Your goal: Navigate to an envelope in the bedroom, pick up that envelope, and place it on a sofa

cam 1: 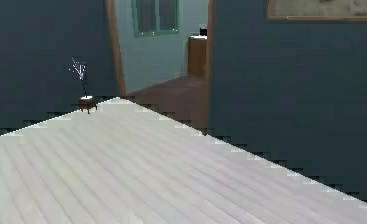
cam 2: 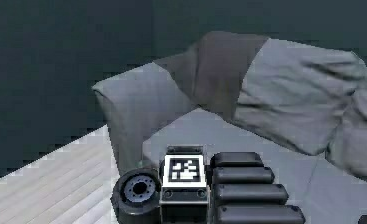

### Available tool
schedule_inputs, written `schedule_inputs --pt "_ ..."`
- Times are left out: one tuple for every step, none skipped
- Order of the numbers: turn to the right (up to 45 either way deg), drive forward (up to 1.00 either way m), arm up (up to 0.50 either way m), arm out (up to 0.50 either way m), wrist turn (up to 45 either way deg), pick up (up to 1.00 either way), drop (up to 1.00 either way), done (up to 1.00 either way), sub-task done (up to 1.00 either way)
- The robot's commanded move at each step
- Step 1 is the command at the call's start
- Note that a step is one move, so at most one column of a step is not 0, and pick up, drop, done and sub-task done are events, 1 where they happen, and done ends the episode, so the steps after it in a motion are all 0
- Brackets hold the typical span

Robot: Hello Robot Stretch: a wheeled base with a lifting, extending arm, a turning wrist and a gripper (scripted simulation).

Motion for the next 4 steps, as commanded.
schedule_inputs --pt "45.0 0.00 0.00 0.00 0.0 0.00 0.00 0.00 0.00" --pt "45.0 0.00 0.00 0.00 0.0 0.00 0.00 0.00 0.00" --pt "27.0 0.00 0.00 0.00 0.0 0.00 0.00 0.00 0.00" --pt "0.0 0.25 0.00 0.00 0.0 0.00 0.00 0.00 0.00"
